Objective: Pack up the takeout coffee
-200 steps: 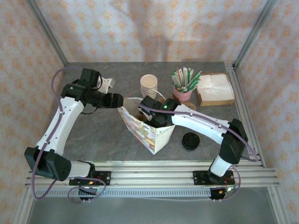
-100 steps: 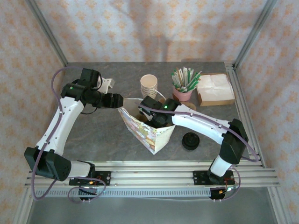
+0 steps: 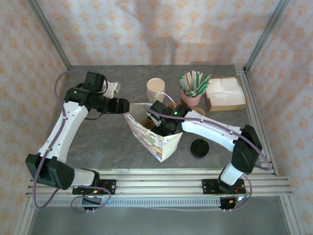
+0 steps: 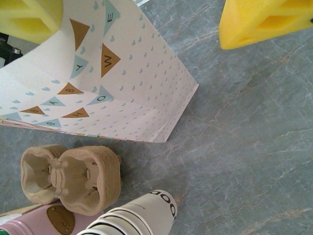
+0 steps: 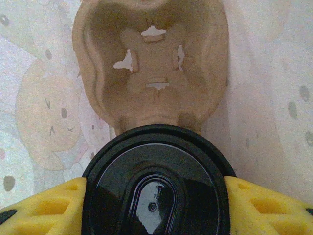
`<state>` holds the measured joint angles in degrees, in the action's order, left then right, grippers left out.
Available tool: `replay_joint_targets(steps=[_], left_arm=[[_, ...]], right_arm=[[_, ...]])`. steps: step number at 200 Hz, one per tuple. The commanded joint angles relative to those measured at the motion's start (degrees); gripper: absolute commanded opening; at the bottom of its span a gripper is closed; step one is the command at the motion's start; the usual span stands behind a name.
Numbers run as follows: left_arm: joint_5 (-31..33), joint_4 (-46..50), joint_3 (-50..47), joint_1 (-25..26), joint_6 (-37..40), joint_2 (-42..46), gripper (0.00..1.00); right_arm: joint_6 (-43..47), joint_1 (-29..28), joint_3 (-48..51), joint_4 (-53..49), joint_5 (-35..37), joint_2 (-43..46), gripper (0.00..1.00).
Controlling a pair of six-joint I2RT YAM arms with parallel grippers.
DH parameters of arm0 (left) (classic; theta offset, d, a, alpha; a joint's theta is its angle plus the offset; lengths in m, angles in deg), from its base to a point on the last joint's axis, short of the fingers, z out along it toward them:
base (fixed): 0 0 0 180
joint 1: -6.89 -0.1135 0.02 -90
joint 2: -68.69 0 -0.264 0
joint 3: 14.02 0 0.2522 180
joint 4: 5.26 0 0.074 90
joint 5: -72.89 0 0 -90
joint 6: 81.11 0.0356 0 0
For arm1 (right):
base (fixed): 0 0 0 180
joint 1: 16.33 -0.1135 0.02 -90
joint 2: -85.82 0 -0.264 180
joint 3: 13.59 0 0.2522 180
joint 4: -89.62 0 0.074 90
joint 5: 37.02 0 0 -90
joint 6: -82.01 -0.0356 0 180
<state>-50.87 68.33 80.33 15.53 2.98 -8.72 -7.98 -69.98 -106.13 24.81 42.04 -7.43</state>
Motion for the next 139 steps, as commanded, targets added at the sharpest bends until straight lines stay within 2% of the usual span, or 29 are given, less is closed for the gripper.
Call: replay_joint_targets(steps=[1,139], left_arm=[[4.05,1.59,1.17,-0.06,1.08,-0.63,0.70],[4.31,1.69,1.58,-0.04,1.01,-0.65,0.69]], right_arm=[[-0.89,0.57,3.24,-4.82,-0.05,0.00,0.41],[1.16,0.65,6.24,-7.70,0.24,-4.01,0.39]])
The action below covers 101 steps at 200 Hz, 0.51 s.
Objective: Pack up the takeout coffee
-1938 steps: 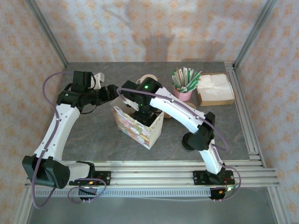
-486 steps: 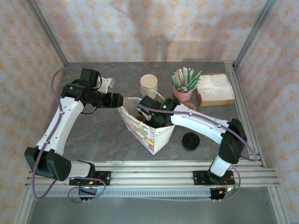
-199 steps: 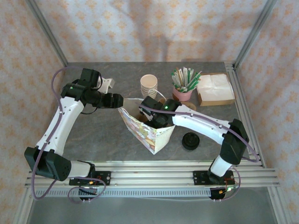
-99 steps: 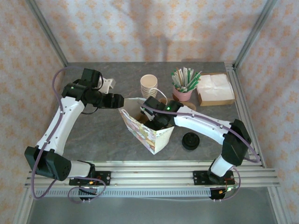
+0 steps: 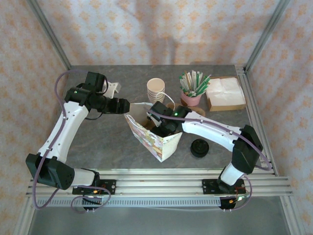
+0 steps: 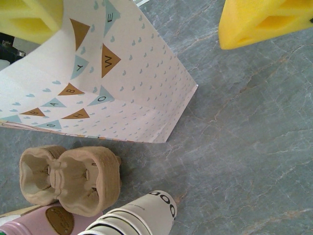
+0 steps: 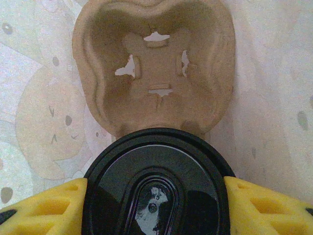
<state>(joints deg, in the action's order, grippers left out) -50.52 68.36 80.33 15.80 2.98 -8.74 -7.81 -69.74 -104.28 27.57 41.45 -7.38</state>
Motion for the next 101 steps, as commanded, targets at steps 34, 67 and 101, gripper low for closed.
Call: replay_joint_targets(steps=[34,67,101], left_arm=[[3.96,1.67,1.68,-0.21,1.00,-0.75,0.69],[3.88,1.67,1.81,-0.23,0.95,-0.91,0.69],[3.64,1.67,1.84,-0.28,0.77,-0.72,0.69]], right_arm=[[1.22,0.41,5.53,-10.77,0.53,-4.75,0.39],[1.19,0.37,5.97,-10.77,0.43,-4.40,0.39],[0.46,0.41,3.23,-10.96,0.99,-2.91,0.41]])
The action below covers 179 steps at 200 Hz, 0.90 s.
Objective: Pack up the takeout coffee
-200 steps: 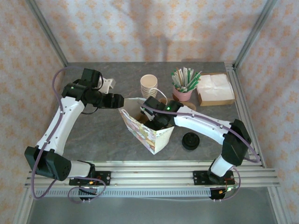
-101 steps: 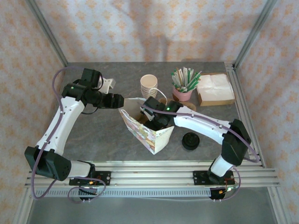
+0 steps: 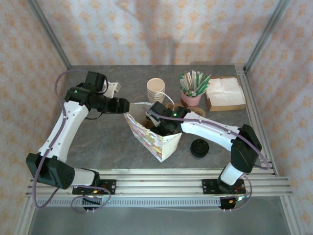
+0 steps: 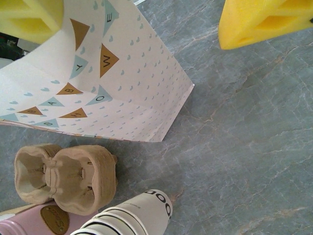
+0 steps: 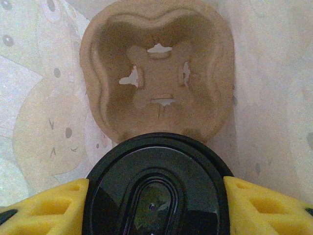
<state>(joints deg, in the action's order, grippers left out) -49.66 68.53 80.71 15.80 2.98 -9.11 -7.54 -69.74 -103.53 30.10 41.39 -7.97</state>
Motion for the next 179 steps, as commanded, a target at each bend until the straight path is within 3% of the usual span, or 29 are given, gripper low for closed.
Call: replay_joint_targets(steps=[1,81,179], left_arm=[[2.77,1.49,1.47,-0.24,0.79,-0.34,0.69],[1.50,1.19,1.91,0.91,0.21,0.18,0.70],[0.54,0.54,2.88,1.90,-0.85,1.17,0.70]], right_arm=[[0.18,0.41,2.38,-13.62,1.05,-2.29,0.41],[-1.11,0.45,-5.48,-19.25,2.60,-2.21,0.54],[-2.68,0.43,-7.36,-17.32,3.09,-0.72,0.69]])
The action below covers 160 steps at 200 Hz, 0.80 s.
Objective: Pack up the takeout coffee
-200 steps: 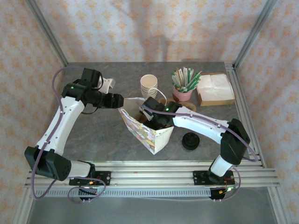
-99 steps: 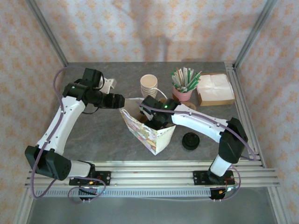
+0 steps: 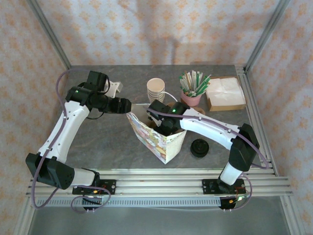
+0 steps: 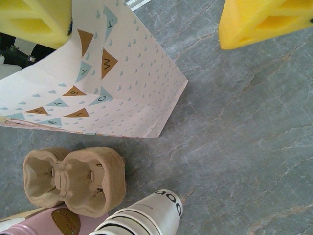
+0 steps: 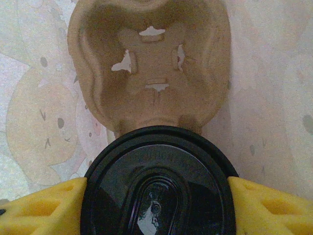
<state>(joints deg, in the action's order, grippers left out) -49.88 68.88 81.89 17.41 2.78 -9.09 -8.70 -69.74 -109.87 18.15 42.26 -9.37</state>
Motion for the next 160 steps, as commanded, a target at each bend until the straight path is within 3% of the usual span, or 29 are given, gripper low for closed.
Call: replay_joint_targets(steps=[1,69,160], left_arm=[[0.68,0.18,1.70,0.33,-0.66,1.19,0.70],[1.15,0.19,1.88,1.69,-0.83,0.96,0.69],[2.25,0.35,2.36,2.48,-0.85,0.51,0.69]], right_arm=[[-1.55,0.42,-1.09,-5.33,2.25,0.65,0.69],[-2.19,0.47,-1.69,-4.49,1.74,1.58,0.83],[-3.72,0.38,-3.85,-5.96,3.34,3.18,0.87]])
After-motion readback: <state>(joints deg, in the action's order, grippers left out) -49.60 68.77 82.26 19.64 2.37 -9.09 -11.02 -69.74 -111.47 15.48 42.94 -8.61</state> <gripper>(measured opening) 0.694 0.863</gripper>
